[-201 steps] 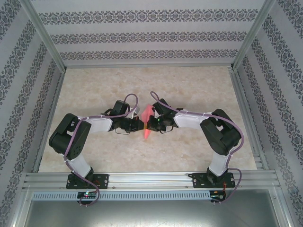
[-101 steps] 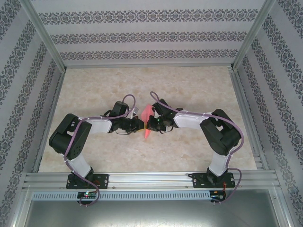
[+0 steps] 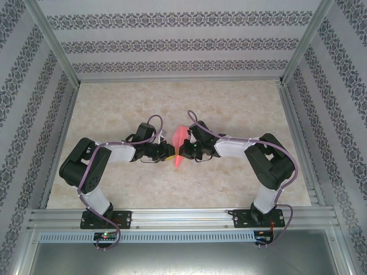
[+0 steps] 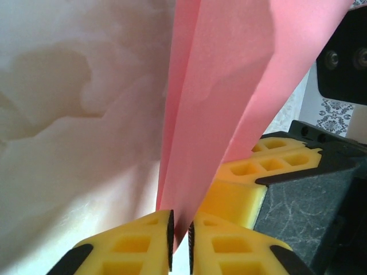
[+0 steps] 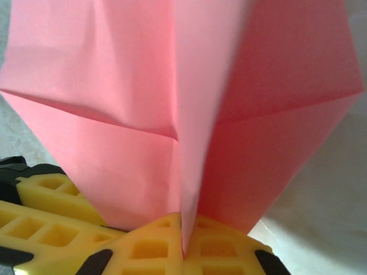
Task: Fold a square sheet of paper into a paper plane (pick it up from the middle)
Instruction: Move the paper to the center of the table.
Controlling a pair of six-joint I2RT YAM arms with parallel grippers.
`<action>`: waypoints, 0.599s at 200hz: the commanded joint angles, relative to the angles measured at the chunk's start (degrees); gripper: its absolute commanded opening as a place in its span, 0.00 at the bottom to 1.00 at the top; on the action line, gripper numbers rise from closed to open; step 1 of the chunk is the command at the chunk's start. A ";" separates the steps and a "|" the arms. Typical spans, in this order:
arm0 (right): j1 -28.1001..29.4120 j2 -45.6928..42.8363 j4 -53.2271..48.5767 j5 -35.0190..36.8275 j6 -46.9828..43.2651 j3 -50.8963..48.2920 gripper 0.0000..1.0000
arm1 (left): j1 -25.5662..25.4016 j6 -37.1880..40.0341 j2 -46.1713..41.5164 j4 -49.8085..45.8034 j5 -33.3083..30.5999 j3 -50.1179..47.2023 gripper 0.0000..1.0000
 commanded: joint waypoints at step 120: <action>-2.15 -5.16 -0.03 0.40 1.51 -3.02 0.00 | -0.43 6.59 -4.90 -9.73 -2.79 0.30 0.32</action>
